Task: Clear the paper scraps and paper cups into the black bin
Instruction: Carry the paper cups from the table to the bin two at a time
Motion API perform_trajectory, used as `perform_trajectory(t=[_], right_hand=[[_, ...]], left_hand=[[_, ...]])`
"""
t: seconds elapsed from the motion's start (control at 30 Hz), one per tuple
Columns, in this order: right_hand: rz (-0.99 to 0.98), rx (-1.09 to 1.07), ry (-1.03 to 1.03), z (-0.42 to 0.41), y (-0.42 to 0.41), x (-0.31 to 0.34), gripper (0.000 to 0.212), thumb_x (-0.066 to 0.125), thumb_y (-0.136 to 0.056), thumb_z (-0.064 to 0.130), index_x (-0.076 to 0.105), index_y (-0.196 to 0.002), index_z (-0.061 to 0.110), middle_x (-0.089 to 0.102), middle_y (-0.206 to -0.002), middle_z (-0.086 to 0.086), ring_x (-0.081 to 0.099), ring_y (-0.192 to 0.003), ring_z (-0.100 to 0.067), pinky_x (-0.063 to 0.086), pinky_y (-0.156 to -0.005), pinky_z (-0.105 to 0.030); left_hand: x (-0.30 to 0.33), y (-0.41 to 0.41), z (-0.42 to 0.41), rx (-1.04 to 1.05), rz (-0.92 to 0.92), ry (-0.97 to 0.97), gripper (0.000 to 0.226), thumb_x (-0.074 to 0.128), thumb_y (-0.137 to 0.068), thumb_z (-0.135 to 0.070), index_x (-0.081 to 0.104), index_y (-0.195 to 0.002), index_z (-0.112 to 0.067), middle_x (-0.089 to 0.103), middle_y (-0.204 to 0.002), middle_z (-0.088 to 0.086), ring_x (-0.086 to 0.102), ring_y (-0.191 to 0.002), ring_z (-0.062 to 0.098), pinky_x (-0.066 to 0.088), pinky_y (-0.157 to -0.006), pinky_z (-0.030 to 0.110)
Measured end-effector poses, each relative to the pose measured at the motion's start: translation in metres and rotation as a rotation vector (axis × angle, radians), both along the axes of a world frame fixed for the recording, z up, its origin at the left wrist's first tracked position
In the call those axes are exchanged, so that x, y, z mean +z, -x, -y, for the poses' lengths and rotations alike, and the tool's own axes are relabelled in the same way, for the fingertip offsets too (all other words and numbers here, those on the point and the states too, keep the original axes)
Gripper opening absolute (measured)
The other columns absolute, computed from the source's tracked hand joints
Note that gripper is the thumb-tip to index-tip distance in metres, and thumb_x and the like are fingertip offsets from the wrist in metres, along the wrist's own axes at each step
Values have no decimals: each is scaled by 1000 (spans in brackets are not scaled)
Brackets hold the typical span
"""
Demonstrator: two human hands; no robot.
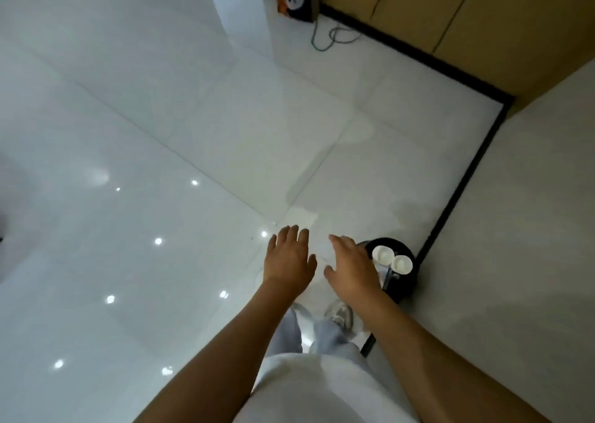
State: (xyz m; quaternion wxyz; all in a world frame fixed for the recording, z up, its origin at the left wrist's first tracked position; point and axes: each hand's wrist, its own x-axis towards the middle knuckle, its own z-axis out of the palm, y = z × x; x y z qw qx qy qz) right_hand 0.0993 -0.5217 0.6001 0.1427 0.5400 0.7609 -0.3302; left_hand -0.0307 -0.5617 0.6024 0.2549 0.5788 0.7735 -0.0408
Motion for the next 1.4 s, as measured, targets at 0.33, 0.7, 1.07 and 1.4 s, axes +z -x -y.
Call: perform_trajectory(t=[0.33,0.7,1.07,1.4], right_hand=[[6,548,-106,69,249,46,59,55,-95,24,27,-147,23,33,-150,-2,42,-127,-25,40,-101,-33],[-44,851,-121,144,497,68,59,51,-95,25,25,-148,22,31,-151,-4,40,-129,-26,38,-103,-35],[-52,1055,-132,89,733,68,62,51,-93,21,24,-149,21,32,-149,-6,42,-126,-27,39,-101,-35],[-85,1169,-130,37,966,93,62,51,-93,22,24,-149,20,32,-148,-7,41,-126,-29,40,-99,-37]], left_hand=[[41,212,133,449,-39,-2,54,44,-95,-39,33,-143,-16,37,-148,4,31,-137,22,25,-114,36],[64,435,251,762,-83,-1,53,42,-96,-39,32,-143,-16,38,-145,3,33,-134,21,28,-112,35],[55,646,231,965,-79,13,50,43,-96,-38,36,-141,-17,39,-144,1,33,-133,20,29,-109,33],[81,856,182,1116,-132,-66,51,47,-94,-39,40,-139,-18,43,-141,-1,38,-130,18,32,-107,30]])
